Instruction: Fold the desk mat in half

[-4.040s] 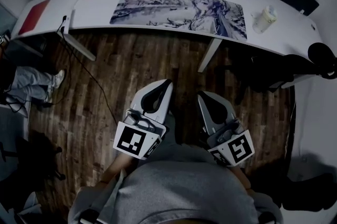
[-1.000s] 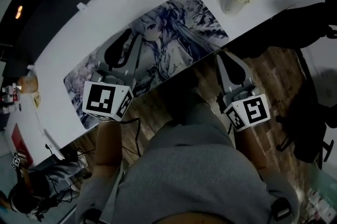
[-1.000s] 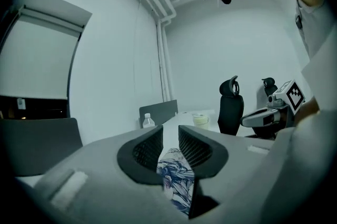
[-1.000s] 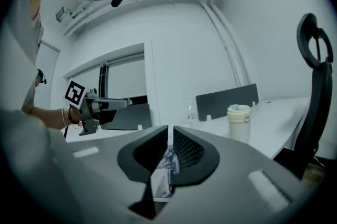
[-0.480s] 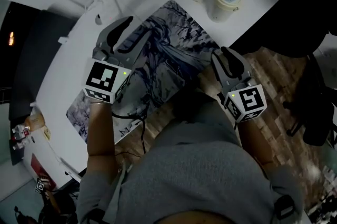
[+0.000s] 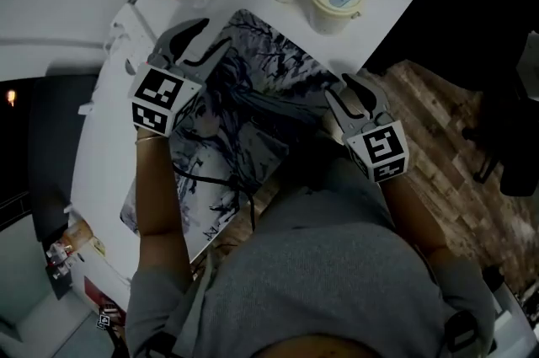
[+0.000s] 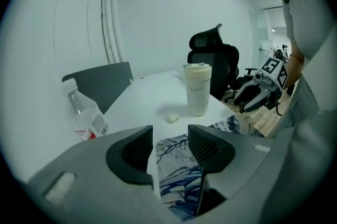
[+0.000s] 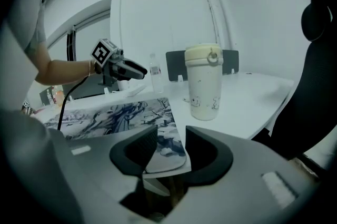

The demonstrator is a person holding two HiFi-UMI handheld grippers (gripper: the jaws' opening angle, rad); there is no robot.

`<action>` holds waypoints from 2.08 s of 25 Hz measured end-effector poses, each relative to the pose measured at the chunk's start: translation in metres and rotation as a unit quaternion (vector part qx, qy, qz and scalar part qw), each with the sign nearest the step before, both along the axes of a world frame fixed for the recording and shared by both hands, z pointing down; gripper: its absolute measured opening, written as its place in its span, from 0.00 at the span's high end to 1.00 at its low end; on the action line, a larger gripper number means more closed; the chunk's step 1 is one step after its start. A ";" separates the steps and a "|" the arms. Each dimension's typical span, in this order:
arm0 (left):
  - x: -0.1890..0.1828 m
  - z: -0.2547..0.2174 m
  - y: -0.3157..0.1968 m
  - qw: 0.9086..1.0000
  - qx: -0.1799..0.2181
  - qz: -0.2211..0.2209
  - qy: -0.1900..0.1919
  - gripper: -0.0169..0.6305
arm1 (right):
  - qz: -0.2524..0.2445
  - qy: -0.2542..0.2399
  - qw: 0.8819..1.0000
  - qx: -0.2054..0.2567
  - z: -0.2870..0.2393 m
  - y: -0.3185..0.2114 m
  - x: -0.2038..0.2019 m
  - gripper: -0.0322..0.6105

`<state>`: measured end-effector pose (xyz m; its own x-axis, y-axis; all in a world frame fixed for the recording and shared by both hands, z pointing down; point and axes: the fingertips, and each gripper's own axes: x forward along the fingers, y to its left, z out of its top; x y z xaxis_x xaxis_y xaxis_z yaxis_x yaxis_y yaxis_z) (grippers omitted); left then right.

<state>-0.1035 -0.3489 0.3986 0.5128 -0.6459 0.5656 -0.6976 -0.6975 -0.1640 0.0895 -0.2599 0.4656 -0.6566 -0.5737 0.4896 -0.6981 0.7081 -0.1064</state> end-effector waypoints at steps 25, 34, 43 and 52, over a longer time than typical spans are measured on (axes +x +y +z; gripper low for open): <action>0.020 0.123 -0.066 0.978 -0.188 0.088 -0.028 0.65 | 0.006 0.010 0.999 -0.045 0.044 -0.004 -0.005 0.62; 0.024 0.123 -0.065 0.975 -0.199 0.095 -0.037 0.68 | 0.007 -0.004 0.997 -0.082 0.044 -0.002 -0.011 0.58; 0.024 0.125 -0.059 0.972 -0.219 0.078 -0.033 0.77 | 0.019 -0.079 0.986 -0.148 0.049 0.010 -0.018 0.87; 0.031 0.126 -0.051 0.970 -0.223 0.096 -0.034 0.89 | -0.004 -0.108 0.980 -0.168 0.039 0.008 -0.018 0.86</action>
